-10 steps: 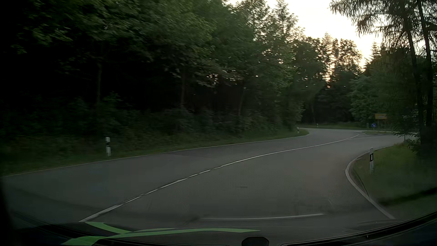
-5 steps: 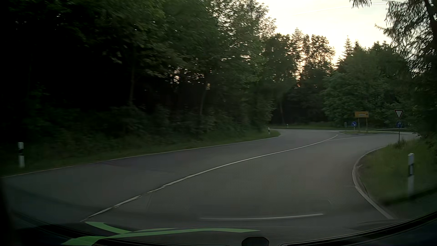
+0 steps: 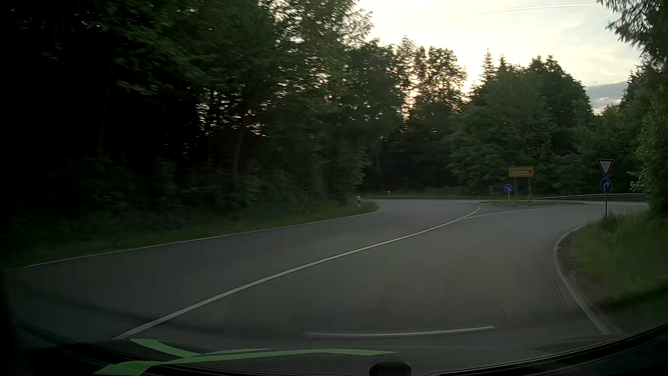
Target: Follow the waypoints while adhering to traffic rules and regulations
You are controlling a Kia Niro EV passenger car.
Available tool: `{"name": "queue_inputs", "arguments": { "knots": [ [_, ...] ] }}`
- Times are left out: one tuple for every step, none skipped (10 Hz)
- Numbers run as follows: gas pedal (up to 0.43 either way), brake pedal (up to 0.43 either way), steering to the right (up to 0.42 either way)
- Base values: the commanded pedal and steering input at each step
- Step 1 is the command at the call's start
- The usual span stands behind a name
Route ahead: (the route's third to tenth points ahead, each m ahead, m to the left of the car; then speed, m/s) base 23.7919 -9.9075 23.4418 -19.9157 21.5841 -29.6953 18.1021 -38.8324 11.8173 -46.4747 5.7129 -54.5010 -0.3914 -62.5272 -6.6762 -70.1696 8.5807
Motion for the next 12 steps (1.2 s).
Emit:
{"name": "queue_inputs", "arguments": {
  "knots": [
    [0.0,0.0,0.143],
    [0.0,0.0,0.15],
    [0.0,0.0,0.154],
    [0.0,0.0,0.156],
    [0.0,0.0,0.157],
    [0.0,0.0,0.159],
    [0.0,0.0,0.16],
    [0.0,0.0,0.16],
    [0.0,0.0,0.164],
    [0.0,0.0,0.165],
    [0.0,0.0,0.165],
    [0.0,0.0,0.167]
  ]
}}
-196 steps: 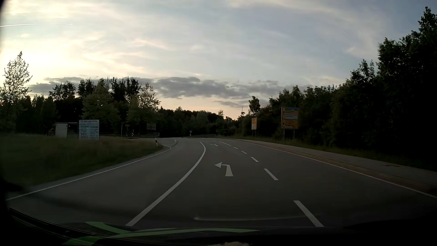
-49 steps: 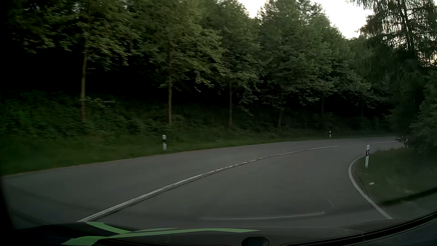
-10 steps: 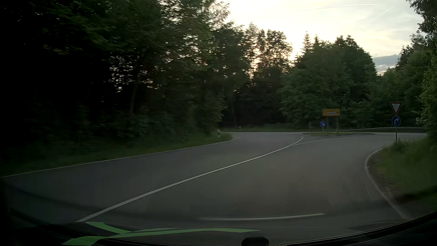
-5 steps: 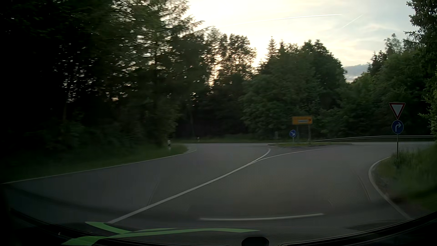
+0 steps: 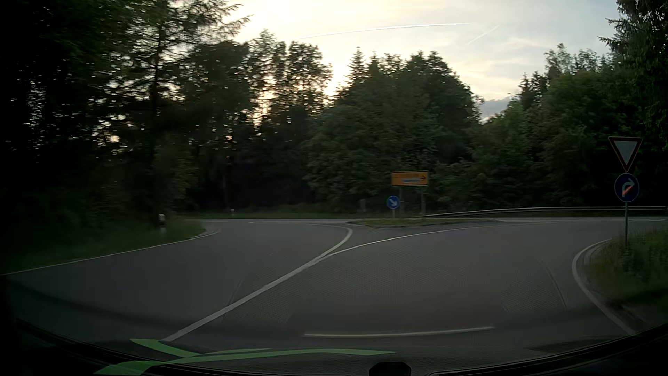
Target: Follow the waypoints while adhering to traffic rules and regulations
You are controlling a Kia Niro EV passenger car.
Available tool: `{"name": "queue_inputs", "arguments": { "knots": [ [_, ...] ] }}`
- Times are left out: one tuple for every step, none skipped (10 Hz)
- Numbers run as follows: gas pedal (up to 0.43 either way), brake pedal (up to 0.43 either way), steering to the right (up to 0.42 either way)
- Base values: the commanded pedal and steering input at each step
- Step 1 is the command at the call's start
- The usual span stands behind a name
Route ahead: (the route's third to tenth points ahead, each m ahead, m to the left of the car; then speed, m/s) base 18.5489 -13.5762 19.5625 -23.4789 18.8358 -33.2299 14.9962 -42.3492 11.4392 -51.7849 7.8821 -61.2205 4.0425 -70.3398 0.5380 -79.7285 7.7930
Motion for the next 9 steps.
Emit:
{"name": "queue_inputs", "arguments": {
  "knots": [
    [0.008,0.0,0.174],
    [0.008,0.0,0.182],
    [0.02,0.0,0.19],
    [0.02,0.0,0.2],
    [0.02,0.0,0.21],
    [0.028,0.0,0.224],
    [0.028,0.0,0.237],
    [0.028,0.0,0.247],
    [0.028,0.0,0.252]
  ]
}}
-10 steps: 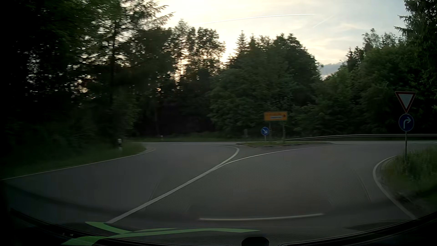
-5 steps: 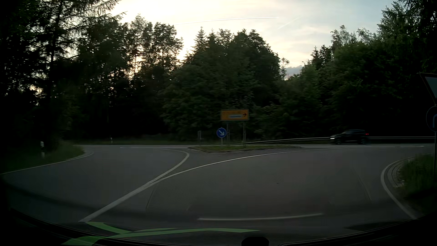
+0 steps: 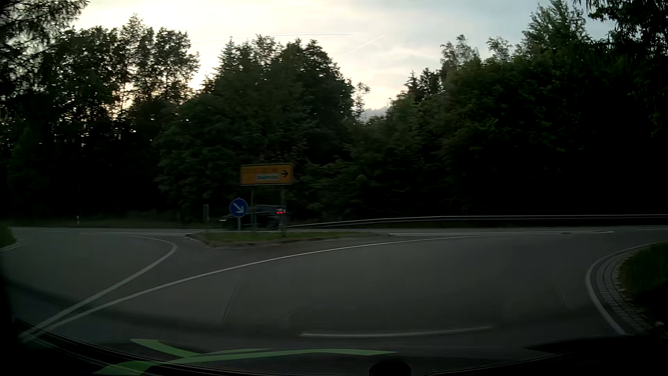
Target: Follow the waypoints while adhering to traffic rules and regulations
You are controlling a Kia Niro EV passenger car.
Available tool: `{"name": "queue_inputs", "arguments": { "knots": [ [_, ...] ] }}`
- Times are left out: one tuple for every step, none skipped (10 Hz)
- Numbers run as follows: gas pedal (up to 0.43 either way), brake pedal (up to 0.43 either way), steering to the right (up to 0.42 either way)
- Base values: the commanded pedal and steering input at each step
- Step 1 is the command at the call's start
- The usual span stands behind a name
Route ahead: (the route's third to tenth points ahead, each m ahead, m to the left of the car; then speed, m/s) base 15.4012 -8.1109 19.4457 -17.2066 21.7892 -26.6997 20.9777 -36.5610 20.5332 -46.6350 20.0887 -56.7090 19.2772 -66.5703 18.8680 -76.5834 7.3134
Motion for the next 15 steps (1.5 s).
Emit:
{"name": "queue_inputs", "arguments": {
  "knots": [
    [0.047,0.0,0.251],
    [0.079,0.0,0.252],
    [0.079,0.0,0.252],
    [0.079,0.0,0.255],
    [0.079,0.0,0.261],
    [0.079,0.0,0.266],
    [0.079,0.0,0.267],
    [0.079,0.0,0.267],
    [0.079,0.0,0.267],
    [0.079,0.0,0.268],
    [0.079,0.0,0.271],
    [0.079,0.0,0.275],
    [0.098,0.0,0.279],
    [0.13,0.0,0.28],
    [0.138,0.0,0.281]
  ]
}}
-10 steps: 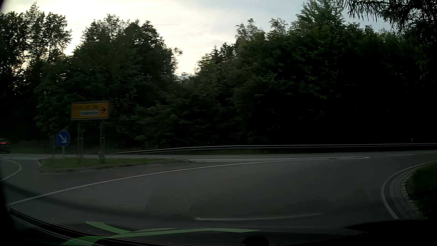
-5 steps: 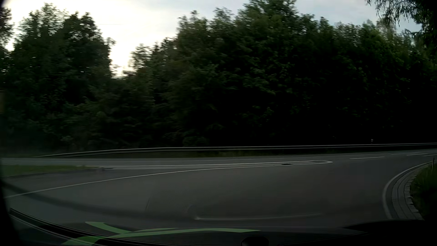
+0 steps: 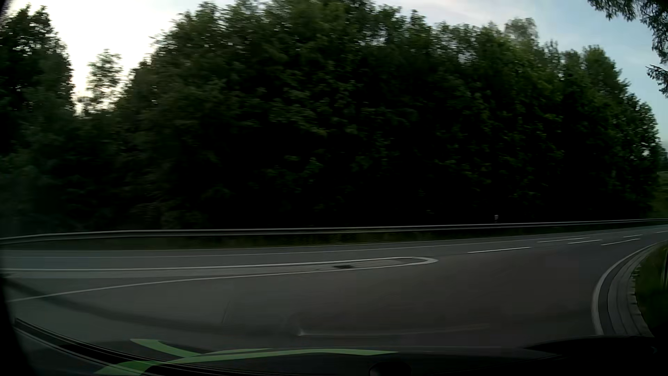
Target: Follow the waypoints while adhering to traffic rules and regulations
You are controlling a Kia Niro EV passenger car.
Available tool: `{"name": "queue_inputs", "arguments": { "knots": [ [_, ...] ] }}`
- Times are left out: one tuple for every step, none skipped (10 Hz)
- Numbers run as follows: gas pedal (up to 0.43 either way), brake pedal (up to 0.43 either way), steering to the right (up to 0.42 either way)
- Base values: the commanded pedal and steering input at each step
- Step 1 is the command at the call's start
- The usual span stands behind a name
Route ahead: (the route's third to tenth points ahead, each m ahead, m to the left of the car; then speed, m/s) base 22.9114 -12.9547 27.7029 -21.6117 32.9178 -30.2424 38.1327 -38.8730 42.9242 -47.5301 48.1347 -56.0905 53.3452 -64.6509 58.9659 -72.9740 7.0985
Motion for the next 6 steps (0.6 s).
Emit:
{"name": "queue_inputs", "arguments": {
  "knots": [
    [0.138,0.0,0.281],
    [0.138,0.0,0.282],
    [0.138,0.0,0.283],
    [0.138,0.0,0.284],
    [0.138,0.0,0.283],
    [0.15,0.0,0.281]
  ]
}}
